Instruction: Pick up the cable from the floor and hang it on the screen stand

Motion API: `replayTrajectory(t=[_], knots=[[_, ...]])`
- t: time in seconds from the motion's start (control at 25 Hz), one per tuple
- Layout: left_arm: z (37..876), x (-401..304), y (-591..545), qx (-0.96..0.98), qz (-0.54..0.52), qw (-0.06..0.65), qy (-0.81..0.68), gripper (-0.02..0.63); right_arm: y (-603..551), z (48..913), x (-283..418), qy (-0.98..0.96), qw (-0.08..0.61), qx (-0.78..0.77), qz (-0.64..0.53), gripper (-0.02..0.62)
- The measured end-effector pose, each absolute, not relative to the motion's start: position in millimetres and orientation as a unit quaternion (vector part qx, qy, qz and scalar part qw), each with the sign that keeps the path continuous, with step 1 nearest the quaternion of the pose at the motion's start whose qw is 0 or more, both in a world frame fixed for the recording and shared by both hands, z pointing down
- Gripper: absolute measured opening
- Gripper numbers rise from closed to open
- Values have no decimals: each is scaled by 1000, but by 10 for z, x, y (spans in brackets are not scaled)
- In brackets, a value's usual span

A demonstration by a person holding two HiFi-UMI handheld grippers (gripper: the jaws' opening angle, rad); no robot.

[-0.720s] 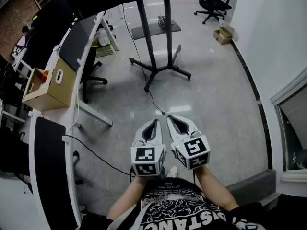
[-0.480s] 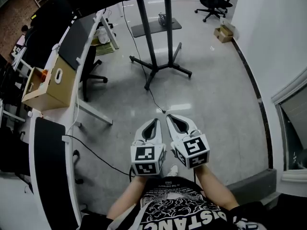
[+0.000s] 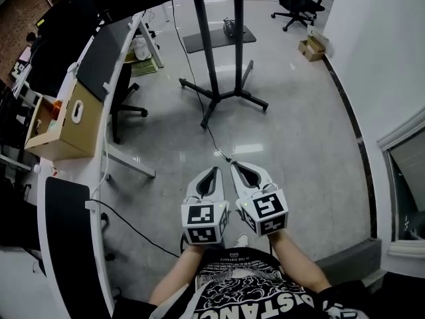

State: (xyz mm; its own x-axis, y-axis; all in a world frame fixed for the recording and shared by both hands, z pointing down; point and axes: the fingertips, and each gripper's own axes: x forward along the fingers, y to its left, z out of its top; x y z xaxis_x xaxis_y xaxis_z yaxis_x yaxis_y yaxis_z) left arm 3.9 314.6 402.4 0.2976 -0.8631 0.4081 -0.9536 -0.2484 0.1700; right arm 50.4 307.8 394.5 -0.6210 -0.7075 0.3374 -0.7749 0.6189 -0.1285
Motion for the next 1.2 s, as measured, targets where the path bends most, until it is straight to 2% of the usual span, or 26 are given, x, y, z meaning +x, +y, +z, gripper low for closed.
replayTrajectory(t=[0.68, 1.2], knots=[[4790, -670, 1621, 789, 151, 258, -538, 2, 1644, 4783, -69, -856, 212, 437, 179, 5], [5846, -1037, 588, 798, 159, 318, -486, 2, 889, 6095, -491, -837, 328, 388, 203, 5]])
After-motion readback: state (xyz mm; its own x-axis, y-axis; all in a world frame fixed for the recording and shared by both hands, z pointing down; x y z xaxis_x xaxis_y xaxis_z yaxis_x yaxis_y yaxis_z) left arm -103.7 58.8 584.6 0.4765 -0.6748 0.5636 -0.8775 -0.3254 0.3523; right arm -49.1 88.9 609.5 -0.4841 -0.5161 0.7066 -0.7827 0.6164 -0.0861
